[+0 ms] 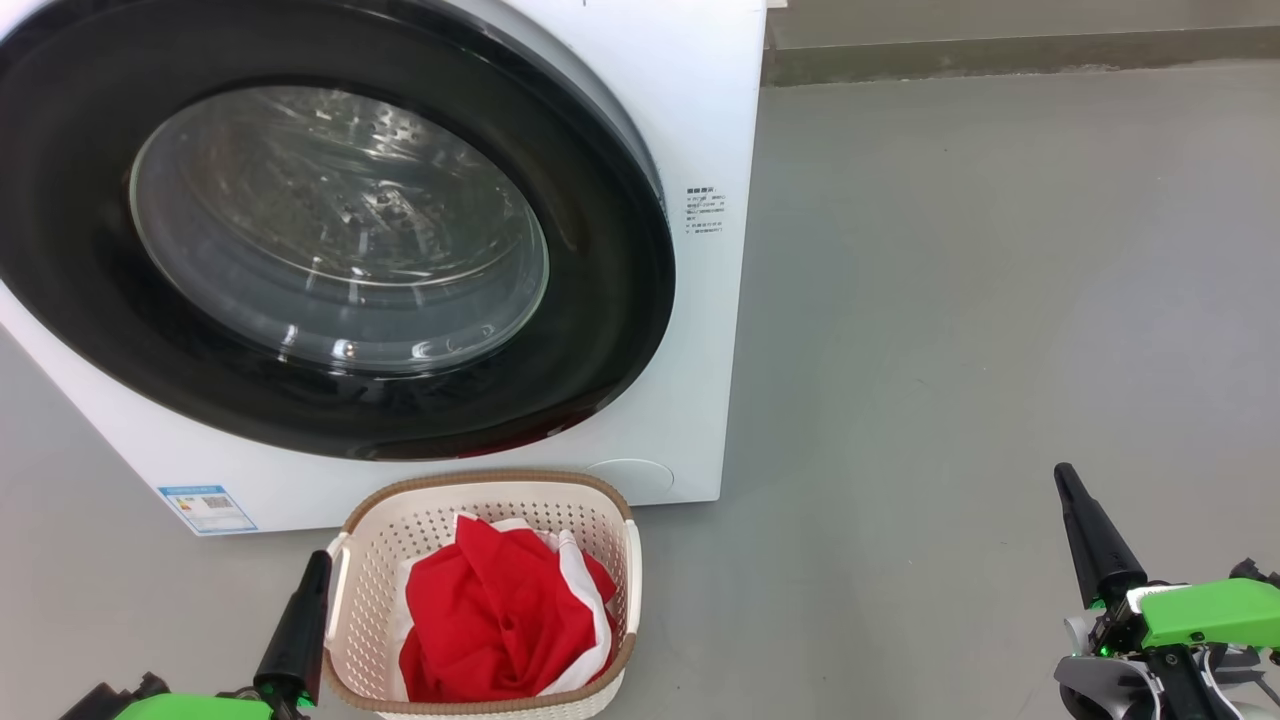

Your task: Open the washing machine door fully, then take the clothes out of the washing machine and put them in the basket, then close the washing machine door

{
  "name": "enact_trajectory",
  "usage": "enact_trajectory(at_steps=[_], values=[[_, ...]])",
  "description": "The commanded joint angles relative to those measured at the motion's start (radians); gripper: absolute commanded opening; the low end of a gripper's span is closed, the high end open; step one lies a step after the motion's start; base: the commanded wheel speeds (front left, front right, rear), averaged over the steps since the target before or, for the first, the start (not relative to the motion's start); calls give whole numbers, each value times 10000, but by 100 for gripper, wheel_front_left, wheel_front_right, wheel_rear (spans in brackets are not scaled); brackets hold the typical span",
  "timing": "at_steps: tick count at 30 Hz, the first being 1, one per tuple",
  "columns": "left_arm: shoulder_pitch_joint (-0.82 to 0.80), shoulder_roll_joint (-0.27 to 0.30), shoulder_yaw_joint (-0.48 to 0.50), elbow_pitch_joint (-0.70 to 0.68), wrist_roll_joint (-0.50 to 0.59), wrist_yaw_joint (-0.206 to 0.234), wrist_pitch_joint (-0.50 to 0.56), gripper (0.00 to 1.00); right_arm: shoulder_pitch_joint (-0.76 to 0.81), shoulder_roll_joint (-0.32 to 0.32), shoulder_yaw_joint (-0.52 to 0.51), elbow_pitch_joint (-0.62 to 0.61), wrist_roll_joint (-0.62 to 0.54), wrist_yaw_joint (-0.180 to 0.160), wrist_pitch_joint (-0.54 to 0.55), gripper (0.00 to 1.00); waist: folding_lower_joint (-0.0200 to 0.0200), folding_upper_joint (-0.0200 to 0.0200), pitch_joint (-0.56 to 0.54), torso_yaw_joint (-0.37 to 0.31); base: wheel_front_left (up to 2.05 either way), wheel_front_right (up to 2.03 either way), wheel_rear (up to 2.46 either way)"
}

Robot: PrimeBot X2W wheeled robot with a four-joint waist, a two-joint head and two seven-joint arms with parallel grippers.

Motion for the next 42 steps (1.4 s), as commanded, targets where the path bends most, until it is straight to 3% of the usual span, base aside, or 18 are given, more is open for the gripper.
enact_trajectory(at_steps=[1, 42], values=[[-398, 99, 364, -227, -91, -69, 61, 0, -412, -61, 173, -250, 6, -7, 66, 0, 0, 0, 0, 0, 0, 0, 0], [-402, 65, 414, -226, -50, -69, 101, 0, -419, -10, 100, -246, -55, -7, 125, 0, 0, 0, 0, 0, 0, 0, 0]])
